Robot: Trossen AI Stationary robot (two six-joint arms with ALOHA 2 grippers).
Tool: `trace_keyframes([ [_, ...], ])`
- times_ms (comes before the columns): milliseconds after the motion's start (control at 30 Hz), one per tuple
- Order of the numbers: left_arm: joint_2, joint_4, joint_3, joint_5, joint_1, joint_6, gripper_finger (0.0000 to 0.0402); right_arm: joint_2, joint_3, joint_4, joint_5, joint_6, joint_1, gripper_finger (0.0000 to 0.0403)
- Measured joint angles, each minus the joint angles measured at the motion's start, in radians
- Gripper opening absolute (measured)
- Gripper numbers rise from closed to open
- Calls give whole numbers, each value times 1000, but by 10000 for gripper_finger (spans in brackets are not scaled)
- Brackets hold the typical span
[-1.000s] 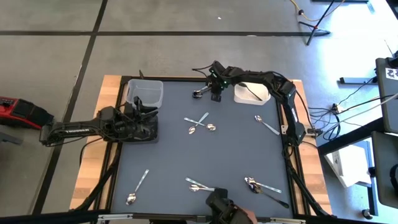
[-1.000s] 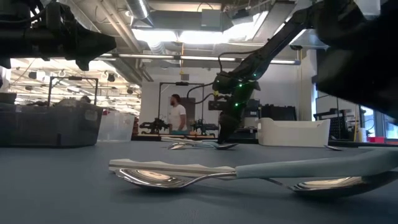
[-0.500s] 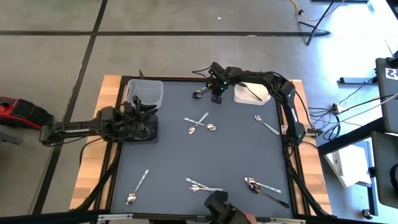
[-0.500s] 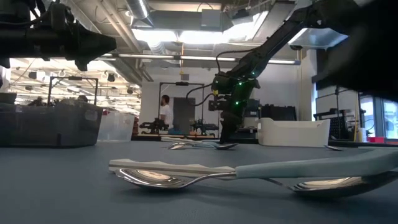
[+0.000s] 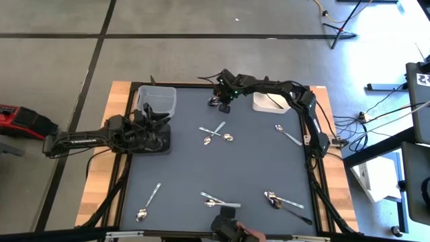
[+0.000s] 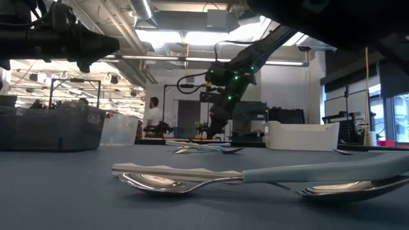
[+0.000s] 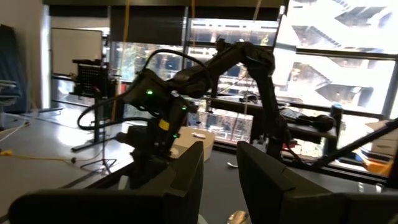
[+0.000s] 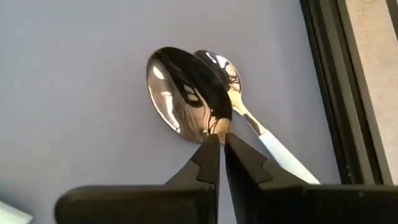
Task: Sort silverware by color (type)
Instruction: Put the black spoon into the white bin
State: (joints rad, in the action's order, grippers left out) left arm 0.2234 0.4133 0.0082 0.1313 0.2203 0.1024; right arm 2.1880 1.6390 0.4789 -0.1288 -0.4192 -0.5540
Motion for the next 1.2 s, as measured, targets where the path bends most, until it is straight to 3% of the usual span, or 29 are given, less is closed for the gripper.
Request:
trace_keyframes([
  [367, 0, -1, 0, -25, 0, 0, 92, -2, 1, -19, 54, -3, -10, 24],
  [467, 0, -1, 0, -25, 0, 0, 92, -2, 1, -19, 13, -3, -10, 47],
  [633, 0, -6, 0, -25, 0, 0, 92, -2, 1, -11, 40, -2, -8, 113],
  [767, 0, -8, 0, -25, 0, 0, 92, -1, 2, -4, 34, -28, -16, 137],
  [1200, 0, -10, 0, -21, 0, -7, 92, 22, 3, 32, -23, -102, -50, 102],
])
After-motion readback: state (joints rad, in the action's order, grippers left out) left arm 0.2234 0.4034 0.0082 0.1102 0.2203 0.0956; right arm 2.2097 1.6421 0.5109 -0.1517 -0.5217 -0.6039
